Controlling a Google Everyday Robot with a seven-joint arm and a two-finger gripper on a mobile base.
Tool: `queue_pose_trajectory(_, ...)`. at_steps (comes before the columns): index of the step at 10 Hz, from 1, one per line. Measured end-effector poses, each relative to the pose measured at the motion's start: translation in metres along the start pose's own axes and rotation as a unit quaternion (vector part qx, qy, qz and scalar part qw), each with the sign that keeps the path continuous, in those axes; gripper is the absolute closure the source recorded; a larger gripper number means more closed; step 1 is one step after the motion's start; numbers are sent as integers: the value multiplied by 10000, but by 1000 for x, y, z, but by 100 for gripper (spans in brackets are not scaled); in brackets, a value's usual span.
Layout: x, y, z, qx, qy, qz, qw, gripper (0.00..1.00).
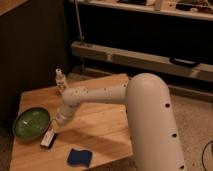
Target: Push the eraser across the table
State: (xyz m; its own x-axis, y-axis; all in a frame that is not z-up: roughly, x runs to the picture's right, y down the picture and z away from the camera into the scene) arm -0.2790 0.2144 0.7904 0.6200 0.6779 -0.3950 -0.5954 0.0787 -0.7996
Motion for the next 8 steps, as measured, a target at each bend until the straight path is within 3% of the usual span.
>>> queue_pose_trajectory(2,-6,7,4,-8,40,-25,10000,93)
queue_pose_trajectory(4,-10,0,2,-35,-39,360,9993,93)
queue_pose_trajectory(6,-12,-23,-22,-125,-319,869,9956,93)
queue_pose_trajectory(8,-6,-57,-61,-292,-739,1375,9873,90)
